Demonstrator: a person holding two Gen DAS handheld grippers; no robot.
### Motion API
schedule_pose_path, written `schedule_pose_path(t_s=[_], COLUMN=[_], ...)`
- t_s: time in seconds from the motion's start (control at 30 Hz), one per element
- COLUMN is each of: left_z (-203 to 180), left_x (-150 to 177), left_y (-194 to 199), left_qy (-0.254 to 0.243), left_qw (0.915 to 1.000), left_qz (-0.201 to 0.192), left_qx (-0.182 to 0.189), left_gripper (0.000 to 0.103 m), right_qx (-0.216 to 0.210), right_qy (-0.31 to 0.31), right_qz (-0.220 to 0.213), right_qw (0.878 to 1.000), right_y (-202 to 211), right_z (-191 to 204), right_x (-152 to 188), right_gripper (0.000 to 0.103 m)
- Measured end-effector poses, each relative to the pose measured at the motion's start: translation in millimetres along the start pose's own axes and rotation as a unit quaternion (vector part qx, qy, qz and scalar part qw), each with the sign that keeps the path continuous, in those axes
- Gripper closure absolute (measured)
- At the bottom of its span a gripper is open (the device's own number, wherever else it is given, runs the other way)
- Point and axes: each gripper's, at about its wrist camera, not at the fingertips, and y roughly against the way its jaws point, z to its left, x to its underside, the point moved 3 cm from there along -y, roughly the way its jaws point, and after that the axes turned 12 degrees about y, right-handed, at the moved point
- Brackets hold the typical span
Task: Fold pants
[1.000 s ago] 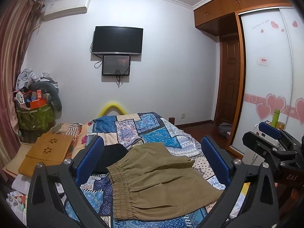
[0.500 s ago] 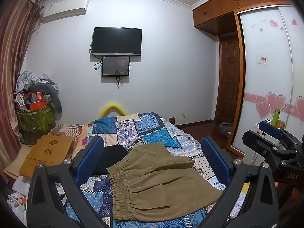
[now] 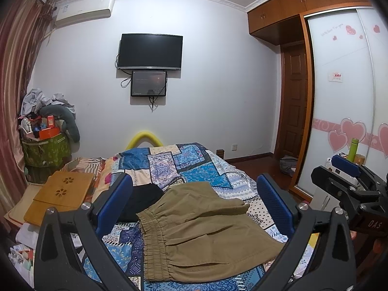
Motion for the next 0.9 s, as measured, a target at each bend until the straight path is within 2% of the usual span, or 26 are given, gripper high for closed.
schedule_pose_path(t_s=[0.3,0.53,0.63,0.8,0.9], left_z=[5,16,31,65,95], left_x=[2,5,11,29,45], left_y=[-4,-33,-62,-121,-165], left_qy=[0.005,0.017,0.029,0.032,0.039], left_qw=[1.0,0.9994,0.9976,0.9896,0.9776], left_qz=[0.005,0.025,0.052,0.113,0.173], left_qx=[-0.003,-0.015,-0.036,-0.083,-0.114], left_gripper=[0.0,0.0,0.0,0.0,0.0], right_qx=[-0.002,-0.01,-0.01,-0.012,-0.008], right_qy=[-0.002,-0.004,-0.006,-0.007,0.0], right_qz=[0.004,0.024,0.048,0.12,0.167], right_qw=[1.0,1.0,0.999,0.993,0.986], right_y=[-4,-27,-46,-92,-120], right_z=[-3,-12,-21,-46,-62], right_x=[2,10,20,57,84], right_gripper=[0.0,0.0,0.0,0.0,0.0])
